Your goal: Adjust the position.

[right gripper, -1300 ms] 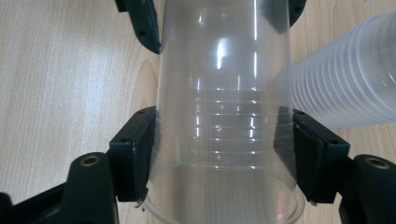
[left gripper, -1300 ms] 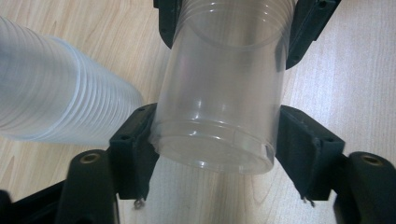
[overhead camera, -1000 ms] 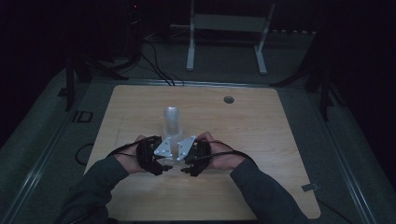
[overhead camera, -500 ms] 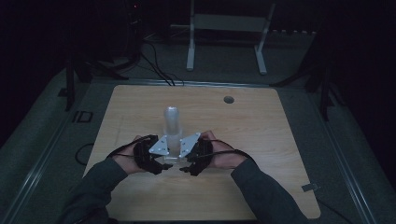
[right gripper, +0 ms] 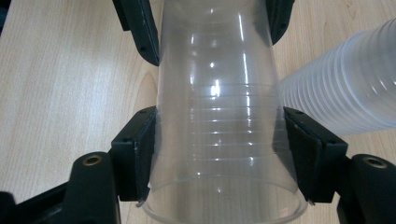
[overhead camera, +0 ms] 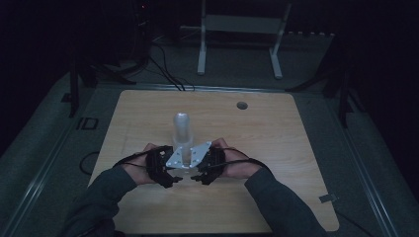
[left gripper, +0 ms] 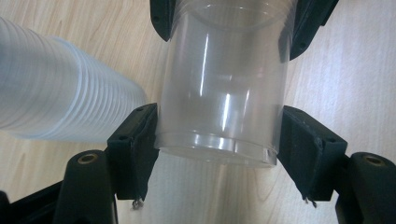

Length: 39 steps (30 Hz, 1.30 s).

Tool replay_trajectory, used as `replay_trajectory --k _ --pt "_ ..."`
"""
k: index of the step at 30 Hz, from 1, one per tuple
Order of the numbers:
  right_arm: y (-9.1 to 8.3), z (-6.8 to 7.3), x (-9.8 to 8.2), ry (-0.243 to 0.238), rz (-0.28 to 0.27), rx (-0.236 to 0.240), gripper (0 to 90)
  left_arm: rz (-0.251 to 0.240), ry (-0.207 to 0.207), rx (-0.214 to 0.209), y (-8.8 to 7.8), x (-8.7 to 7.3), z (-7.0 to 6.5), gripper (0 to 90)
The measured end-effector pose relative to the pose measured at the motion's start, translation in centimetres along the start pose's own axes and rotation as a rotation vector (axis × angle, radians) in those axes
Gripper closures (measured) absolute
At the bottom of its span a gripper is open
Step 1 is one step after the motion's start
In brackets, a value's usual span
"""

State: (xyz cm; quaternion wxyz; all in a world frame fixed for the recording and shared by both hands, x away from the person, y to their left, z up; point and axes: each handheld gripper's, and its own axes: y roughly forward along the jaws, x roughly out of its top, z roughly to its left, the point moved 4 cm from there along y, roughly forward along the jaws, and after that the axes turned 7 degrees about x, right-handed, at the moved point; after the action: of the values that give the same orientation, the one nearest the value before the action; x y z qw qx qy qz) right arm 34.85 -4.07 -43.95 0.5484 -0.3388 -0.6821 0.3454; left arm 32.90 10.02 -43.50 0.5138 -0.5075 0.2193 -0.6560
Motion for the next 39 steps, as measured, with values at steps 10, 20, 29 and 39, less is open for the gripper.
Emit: replay_trajectory --k 10,20,29,39 --pt "0.2 0.0 -0.2 -0.005 0.028 0.002 32.9 0.027 0.029 0.026 0.1 0.4 -0.4 36.1" --pt "0.1 0.1 0.0 -0.011 0.022 0.007 32.8 0.030 0.022 0.027 0.3 0.2 -0.4 41.8" --pt "-0.1 0.0 0.1 -0.007 0.002 -0.009 21.7 0.007 0.005 0.029 0.3 0.0 -0.3 42.0" --pt "-1.0 -0.1 0.4 0.007 -0.062 -0.034 18.7 -0.016 -0.060 0.030 0.6 -0.5 -0.1 42.0"
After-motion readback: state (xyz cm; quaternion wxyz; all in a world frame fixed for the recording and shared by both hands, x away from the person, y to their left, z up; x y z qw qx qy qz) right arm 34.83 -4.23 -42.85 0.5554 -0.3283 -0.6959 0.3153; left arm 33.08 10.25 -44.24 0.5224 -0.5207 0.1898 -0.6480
